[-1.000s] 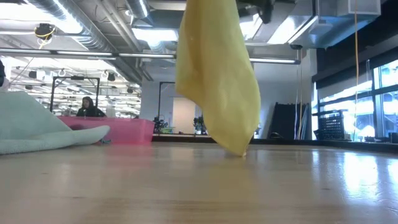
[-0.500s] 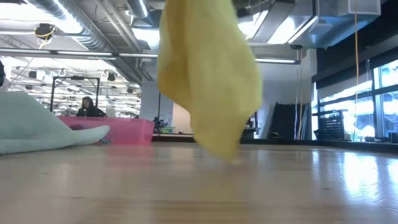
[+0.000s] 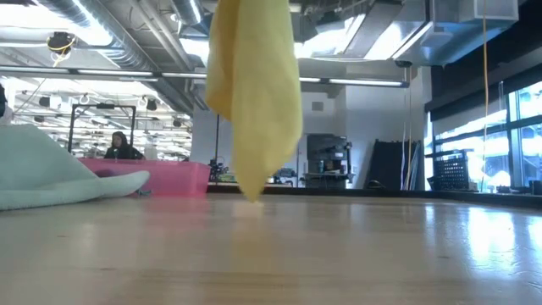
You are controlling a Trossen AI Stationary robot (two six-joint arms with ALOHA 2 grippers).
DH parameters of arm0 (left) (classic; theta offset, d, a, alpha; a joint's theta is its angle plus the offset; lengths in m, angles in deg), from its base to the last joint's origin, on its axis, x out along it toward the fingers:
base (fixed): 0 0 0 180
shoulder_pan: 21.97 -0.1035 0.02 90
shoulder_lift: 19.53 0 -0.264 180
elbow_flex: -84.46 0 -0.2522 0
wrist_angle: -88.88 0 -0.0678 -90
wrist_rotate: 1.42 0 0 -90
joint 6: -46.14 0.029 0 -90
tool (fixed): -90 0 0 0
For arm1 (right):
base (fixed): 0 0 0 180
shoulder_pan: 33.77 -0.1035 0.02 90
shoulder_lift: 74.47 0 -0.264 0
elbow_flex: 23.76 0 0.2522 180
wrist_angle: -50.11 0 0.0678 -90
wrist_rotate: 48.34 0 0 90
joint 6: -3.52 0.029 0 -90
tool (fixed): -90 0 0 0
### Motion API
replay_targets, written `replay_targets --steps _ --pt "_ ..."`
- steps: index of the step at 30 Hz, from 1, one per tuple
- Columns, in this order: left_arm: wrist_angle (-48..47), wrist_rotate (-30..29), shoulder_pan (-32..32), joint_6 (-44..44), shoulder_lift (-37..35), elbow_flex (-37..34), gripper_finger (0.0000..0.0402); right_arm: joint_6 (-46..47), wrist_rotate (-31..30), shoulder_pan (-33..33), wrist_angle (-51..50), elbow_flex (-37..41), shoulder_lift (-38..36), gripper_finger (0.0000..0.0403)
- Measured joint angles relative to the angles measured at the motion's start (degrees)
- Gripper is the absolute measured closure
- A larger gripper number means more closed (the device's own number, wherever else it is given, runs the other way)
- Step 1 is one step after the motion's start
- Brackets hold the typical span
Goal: Fold microfiber towels
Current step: Fold the right yellow microfiber towel on the table
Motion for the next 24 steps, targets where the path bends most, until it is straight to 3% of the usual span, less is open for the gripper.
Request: replay_targets --steps 7,12,18,24 --pt "-0.65 0.03 -0.04 -0.97 -0.73 -0.03 0.0402 0.06 4.59 0.0 -0.84 0.01 1.31 0.0191" --pt "-3.5 -0.9 -0.02 -1.18 -1.8 -0.03 0.0402 0.04 5.68 0.0 -1.8 0.02 1.22 0.0255" --pt "-7.42 -1.77 0.01 -1.57 -2.89 -0.07 0.0402 0.39 11.58 0.04 -1.94 0.02 1.19 0.0334" --pt "-7.95 -4.36 -0.03 -1.66 -4.45 -0.03 0.0402 0.44 13.58 -0.29 -2.99 0.2 1.18 0.0379"
